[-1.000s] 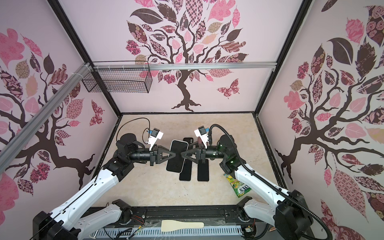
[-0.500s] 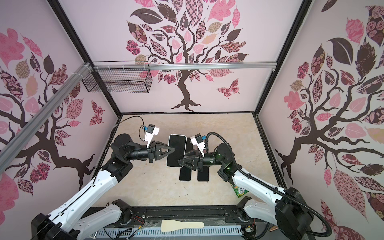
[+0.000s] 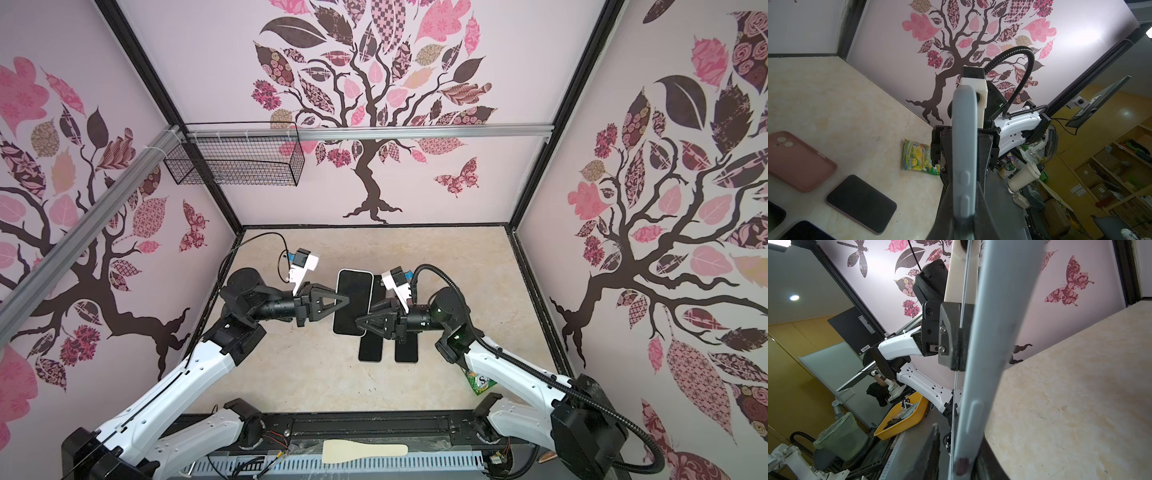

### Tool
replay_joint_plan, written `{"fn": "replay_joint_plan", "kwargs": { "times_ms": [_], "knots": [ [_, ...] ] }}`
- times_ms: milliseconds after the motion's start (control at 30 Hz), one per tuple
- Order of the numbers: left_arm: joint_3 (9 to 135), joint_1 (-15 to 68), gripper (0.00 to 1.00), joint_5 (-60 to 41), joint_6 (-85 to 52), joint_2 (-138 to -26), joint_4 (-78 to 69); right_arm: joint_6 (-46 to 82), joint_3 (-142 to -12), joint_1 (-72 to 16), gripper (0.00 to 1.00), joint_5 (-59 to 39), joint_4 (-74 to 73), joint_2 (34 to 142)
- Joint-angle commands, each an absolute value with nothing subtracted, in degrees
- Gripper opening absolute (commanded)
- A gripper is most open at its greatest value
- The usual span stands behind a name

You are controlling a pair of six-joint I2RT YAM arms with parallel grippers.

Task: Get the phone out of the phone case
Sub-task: 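Grip the light blue case edge with the left gripper beside the right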

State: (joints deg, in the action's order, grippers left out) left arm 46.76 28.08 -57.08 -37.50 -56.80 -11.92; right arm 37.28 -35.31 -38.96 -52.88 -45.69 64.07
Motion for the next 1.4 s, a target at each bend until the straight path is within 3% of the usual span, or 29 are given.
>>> {"fn": "replay_joint_plan", "kwargs": {
  "times_ms": [0, 567, 633, 733, 833, 1367],
  "knots": [
    [48.77, 28.35, 0.00, -57.21, -36.91, -55.68, -14.50, 34.52, -37.98, -39.39, 0.27, -53.00, -44.38, 62.70],
    [49.04, 28.81, 0.00, -56.07, -37.00, -55.50, -14.00, 35.49, -37.61, -40.62, 0.21, -54.18, -46.66, 64.66],
    [49.13, 28.75, 0.00, -56.39, -36.76, -55.60, -13.70, 34.91, -37.81, -40.65, 0.24, -53.74, -45.94, 64.15],
    [49.49, 28.82, 0.00, -57.41, -34.94, -55.79, -11.47, 31.79, -38.86, -40.69, 0.36, -50.95, -41.23, 61.69],
    [50.16, 28.77, 0.00, -59.08, -31.99, -55.48, -7.19, 27.97, -41.19, -40.66, 0.40, -46.30, -33.90, 58.42],
    [51.81, 29.23, 0.00, -66.93, -24.82, -55.71, -0.51, 28.16, -49.63, -40.59, 0.40, -45.71, -27.14, 56.25]
  ]
}}
